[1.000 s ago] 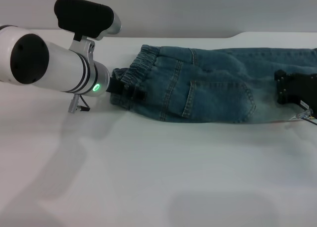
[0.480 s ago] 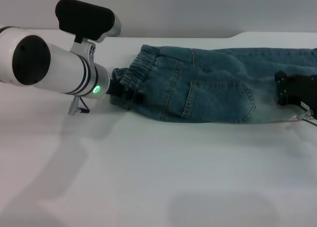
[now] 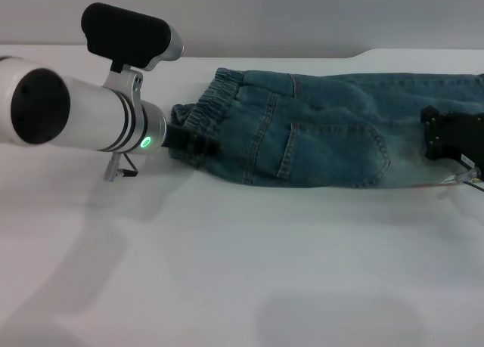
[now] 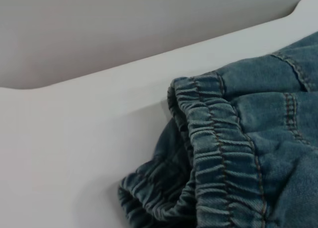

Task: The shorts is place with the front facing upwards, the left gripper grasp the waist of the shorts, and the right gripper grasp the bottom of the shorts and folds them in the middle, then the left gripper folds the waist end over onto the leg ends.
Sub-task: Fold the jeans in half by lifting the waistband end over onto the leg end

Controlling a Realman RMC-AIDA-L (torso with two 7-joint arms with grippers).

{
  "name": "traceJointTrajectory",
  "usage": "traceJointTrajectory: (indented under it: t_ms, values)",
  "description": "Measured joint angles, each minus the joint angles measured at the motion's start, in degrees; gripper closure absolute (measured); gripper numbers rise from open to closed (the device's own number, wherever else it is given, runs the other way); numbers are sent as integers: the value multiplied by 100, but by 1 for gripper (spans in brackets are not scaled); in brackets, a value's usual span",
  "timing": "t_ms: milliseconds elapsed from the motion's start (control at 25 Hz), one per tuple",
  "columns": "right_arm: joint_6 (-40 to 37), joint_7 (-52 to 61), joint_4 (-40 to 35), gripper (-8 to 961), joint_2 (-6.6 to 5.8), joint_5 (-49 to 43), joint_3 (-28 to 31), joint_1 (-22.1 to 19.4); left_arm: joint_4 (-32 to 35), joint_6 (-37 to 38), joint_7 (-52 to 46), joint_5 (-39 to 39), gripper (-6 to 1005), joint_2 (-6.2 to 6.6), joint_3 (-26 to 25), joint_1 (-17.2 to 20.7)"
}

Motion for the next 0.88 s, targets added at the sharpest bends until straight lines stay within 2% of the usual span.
traceJointTrajectory:
  t_ms: [160, 440, 600, 800, 880]
  values:
    - [40, 16, 16, 954, 0, 0, 8, -35, -45, 196, -32, -59, 347, -2, 27, 149]
    - [87, 36, 21, 953, 0, 0, 10, -48, -392, 520, -54, -122, 649, -5, 25, 484]
    - [89, 40, 21, 953, 0, 0, 10, -35, -452, 522, -54, -113, 810, 2, 33, 520]
    - [89, 42, 21, 953, 0, 88, 2, -32, -454, 491, -53, -106, 951, 6, 35, 509]
    - [90, 43, 18, 953, 0, 121, -11, -34, -527, 477, -53, -106, 951, 12, 31, 539]
